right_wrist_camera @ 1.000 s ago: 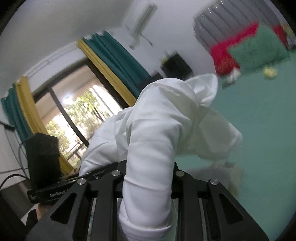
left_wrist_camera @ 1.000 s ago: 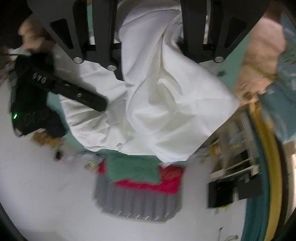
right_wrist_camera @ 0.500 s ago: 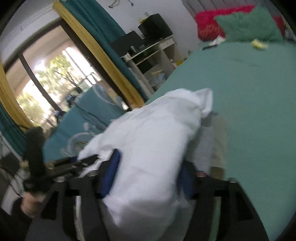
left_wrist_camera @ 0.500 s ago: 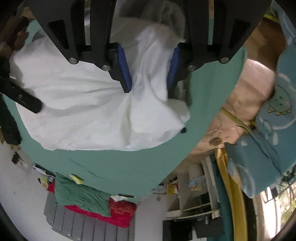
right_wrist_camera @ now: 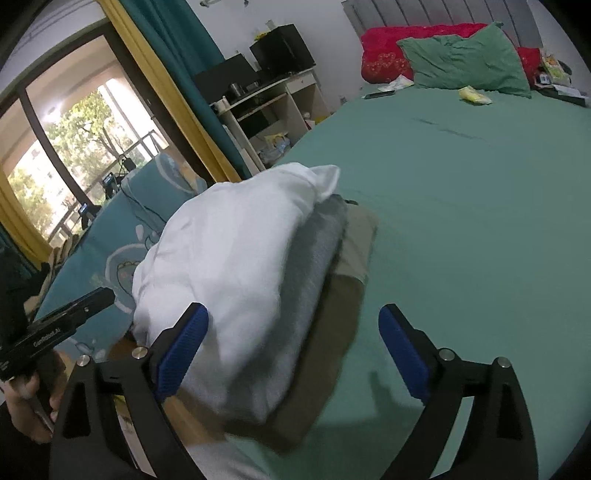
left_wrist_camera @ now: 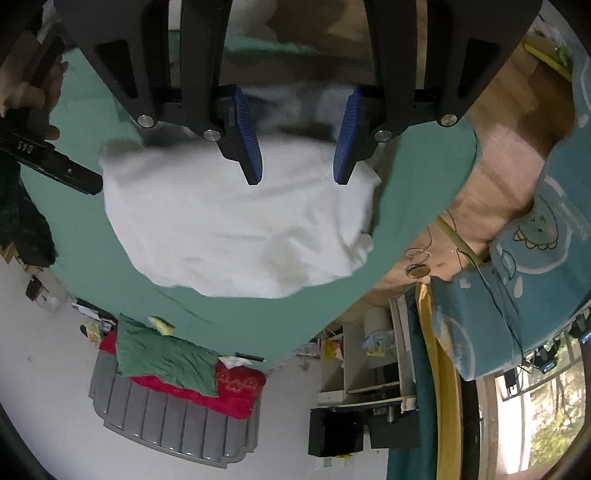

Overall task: Fold large clothes
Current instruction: 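Carry the folded garment with both tools and place it on the grey clothes stack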

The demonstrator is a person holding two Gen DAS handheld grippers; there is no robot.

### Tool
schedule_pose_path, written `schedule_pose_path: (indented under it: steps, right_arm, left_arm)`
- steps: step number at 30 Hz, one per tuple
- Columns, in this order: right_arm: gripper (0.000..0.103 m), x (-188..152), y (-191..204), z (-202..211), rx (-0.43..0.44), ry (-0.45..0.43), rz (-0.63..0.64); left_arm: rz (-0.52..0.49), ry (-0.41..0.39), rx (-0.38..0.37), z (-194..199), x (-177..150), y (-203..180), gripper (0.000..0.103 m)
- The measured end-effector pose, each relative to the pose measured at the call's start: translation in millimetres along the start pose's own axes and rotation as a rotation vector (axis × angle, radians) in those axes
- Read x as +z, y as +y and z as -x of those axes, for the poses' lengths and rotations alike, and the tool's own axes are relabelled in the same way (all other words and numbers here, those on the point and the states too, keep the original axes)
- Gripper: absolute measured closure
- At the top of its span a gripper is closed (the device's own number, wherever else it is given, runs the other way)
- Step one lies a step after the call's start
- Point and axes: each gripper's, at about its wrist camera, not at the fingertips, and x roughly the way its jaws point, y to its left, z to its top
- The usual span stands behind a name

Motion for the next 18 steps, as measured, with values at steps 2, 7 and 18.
schedule_pose_path:
  steps: [2,7,18]
  right_arm:
    - [0.01,-9,-2,16,-0.012,-0.006,0.027]
    - [0.01,-30,-20,55,-0.057,0.014,0.026]
    - [0.01,-57,-101,151,-0.173,-0.032,-0.068]
  left_arm:
    - [0.023,-0.025,0.02,14,-12,-8,0.048]
    - [0.038,-0.048,-0.011,41,-34,-34,0.039]
    - [-0.033,-0.043,-0.118,76,-61,-129,0.031]
